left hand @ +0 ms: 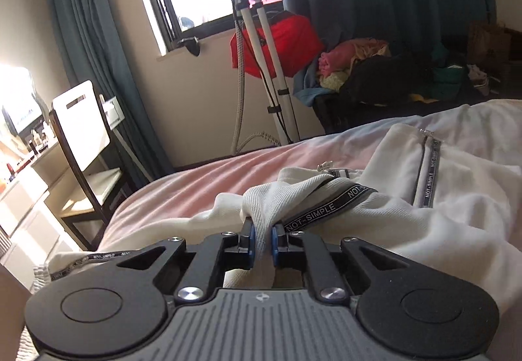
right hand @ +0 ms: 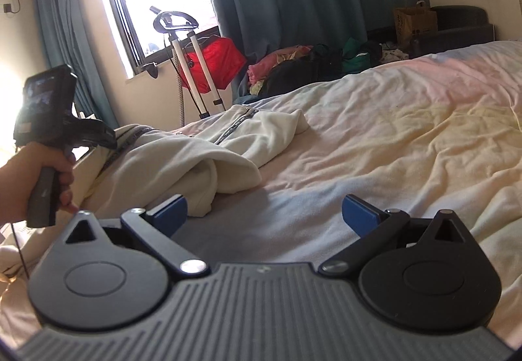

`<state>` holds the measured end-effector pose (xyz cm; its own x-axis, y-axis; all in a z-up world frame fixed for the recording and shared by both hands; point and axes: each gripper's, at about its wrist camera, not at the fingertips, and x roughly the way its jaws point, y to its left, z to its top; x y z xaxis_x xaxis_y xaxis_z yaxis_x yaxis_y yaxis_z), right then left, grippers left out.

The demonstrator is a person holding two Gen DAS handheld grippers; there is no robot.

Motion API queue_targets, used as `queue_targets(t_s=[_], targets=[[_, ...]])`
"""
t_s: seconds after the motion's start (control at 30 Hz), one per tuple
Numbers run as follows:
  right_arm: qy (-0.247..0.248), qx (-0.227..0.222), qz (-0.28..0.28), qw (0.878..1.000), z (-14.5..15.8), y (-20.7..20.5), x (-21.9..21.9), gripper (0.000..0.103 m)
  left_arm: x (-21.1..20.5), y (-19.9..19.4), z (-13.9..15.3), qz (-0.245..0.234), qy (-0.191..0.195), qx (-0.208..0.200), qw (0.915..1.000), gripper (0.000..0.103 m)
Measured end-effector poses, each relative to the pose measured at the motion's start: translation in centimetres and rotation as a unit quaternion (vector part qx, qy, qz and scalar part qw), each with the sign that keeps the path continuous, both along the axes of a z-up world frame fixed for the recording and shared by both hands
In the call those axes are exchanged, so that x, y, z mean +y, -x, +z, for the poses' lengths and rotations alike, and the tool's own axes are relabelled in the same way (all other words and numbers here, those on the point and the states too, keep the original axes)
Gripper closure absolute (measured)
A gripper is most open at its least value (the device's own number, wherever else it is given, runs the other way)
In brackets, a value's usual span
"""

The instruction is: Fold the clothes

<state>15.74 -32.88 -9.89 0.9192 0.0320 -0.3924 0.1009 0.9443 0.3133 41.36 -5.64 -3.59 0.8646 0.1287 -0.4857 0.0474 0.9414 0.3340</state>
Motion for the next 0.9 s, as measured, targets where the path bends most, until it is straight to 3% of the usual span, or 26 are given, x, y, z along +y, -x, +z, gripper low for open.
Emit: queue_targets(t_s=[0.13,0.23,0.3,0.4,0.5,0.57,0.77,0.9], targets=[[0.012,-0.018,-0.004,1.0,1.2,2.0,0.1,0.0,0.8,9.4,3.0,-0.035,0.033,-0.041,0.998,0.094],[0.019,-0.033,-0.002,0.999,2.1,3.6,0.3,0.0,2.4,17.5,3.6,-0.055,0.079,-0.053,0.9939,0.094],[0.019,-0.033,0.001,0.999,2.4,4.6,0.5,0.0,3.4,22.1,2.4,-0.063,0.106,-0.035,0.9917,0.094],[0.013,-0.031,0.011,0.999,2.8,6.1,0.9,0.0,4.0,26.7,-0.9,-0.065,0.108,0.005,0.992,0.094],[-0.002,-0.025,0.033,0.999,2.9,7.4,1.3,0.0,4.1,28.8,-3.8,-0.059,0.105,0.039,0.992,0.094],[-0.003,-0.022,0.051,0.998,2.9,8.1,1.8,0.0,4.1,29.2,-4.1,-0.056,0.116,0.039,0.991,0.094],[-0.028,0.007,0.074,0.997,2.5,8.2,1.7,0.0,6.5,28.8,-3.4,-0.034,0.21,0.031,0.9765,0.093],[-0.022,0.028,0.086,0.996,3.6,4.7,2.4,0.0,7.7,28.2,-4.0,-0.026,0.239,0.04,0.9698,0.093]])
